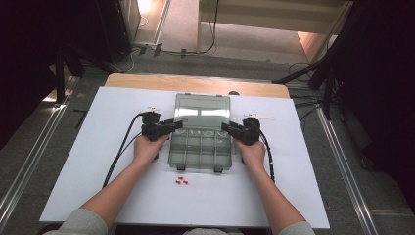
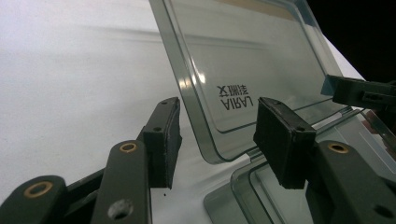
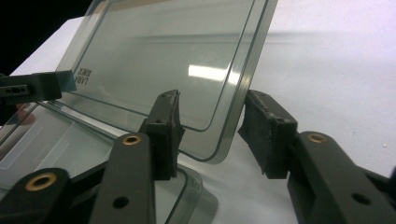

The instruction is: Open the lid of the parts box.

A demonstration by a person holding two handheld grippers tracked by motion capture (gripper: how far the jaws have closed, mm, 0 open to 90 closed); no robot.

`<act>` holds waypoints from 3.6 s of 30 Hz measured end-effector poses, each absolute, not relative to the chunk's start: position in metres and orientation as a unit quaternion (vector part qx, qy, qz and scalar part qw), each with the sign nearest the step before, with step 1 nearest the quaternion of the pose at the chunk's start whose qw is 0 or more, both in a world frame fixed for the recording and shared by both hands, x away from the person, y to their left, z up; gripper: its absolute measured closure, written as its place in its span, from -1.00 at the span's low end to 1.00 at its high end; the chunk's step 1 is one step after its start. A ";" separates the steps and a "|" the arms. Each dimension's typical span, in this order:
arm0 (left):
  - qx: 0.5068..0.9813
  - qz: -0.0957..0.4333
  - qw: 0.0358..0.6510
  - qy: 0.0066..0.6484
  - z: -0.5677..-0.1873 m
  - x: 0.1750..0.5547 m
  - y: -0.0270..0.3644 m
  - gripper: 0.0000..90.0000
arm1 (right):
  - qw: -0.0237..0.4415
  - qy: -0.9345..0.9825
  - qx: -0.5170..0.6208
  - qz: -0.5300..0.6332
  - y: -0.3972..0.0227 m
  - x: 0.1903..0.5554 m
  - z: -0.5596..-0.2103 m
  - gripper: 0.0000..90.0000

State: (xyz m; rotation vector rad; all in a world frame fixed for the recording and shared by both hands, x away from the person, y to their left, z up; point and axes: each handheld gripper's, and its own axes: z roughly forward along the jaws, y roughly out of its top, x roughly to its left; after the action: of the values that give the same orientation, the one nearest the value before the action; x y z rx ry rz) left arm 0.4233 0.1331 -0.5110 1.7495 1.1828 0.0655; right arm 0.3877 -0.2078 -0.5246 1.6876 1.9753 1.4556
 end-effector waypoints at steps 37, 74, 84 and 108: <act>0.752 0.037 0.469 0.461 -0.484 0.413 0.143 -0.08 | 0.118 0.701 0.523 0.470 -0.209 0.378 -0.503 -0.13; 0.828 0.032 0.438 0.349 -0.462 0.385 0.144 -0.48 | 0.092 0.750 0.458 0.467 -0.208 0.333 -0.477 -0.36; 0.828 0.029 0.441 0.345 -0.456 0.372 0.149 -0.58 | 0.094 0.755 0.446 0.472 -0.209 0.321 -0.472 -0.40; 0.835 0.034 0.448 0.317 -0.449 0.334 0.177 -0.57 | 0.070 0.766 0.424 0.478 -0.206 0.284 -0.464 -0.41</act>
State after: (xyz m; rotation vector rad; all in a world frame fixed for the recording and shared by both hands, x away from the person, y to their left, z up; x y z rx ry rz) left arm 0.3339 0.1770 -0.4488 2.0676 0.7847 0.0833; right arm 0.2838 -0.2062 -0.4641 1.2760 2.3055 1.4374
